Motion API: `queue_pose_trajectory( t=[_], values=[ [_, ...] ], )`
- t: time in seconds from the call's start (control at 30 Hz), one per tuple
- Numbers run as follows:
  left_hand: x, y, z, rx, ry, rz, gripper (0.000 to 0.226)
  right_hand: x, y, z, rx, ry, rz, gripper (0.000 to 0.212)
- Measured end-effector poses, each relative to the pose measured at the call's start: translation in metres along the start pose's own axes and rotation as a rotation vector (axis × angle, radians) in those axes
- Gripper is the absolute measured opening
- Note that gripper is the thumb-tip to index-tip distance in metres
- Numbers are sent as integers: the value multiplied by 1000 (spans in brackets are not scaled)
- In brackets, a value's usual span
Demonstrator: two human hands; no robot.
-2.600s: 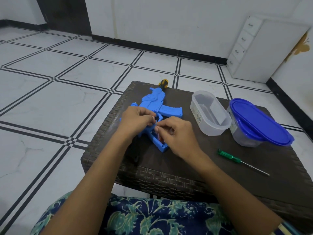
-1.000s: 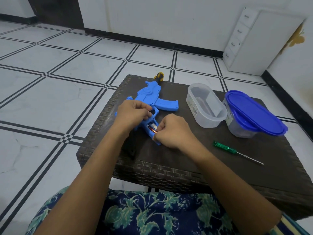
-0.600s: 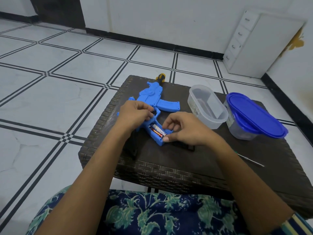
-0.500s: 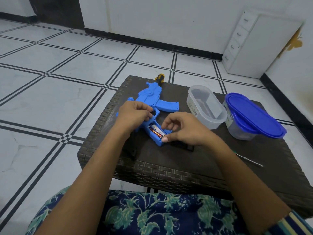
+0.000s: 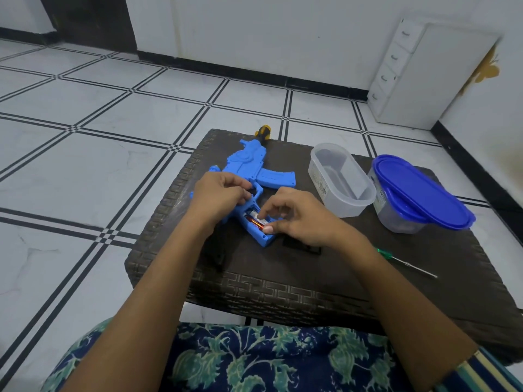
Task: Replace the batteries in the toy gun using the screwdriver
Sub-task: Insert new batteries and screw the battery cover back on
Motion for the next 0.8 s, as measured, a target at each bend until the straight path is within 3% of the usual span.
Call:
queue_pose_trajectory(
  t=[0.2, 0.4, 0.57, 0.63, 0.8],
  values=[
    [-2, -1, -1, 1, 0, 9, 22, -11, -2, 2, 66, 69, -50, 11],
    [-2, 0, -1, 1, -3, 0, 22, -13, -9, 2, 162, -64, -115, 17],
    [0, -1, 1, 2, -7, 17, 22, -9, -1, 0, 249, -188, -6, 16],
    [1, 0, 1, 1, -4, 27, 23, -5, 12, 2, 278, -276, -124, 18],
    [-1, -1, 0, 0, 12, 28, 24, 17, 29, 12, 325, -556, -722, 16]
  ],
)
Point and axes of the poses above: each hand's wrist, its own z-axis away from the middle knuckle, its own y-axis out of the back of the hand, x = y × z, the point moved 8 cm from there along -z, towards the middle knuckle, and after that the axes turned 10 degrees about x, right-handed, at the moved point
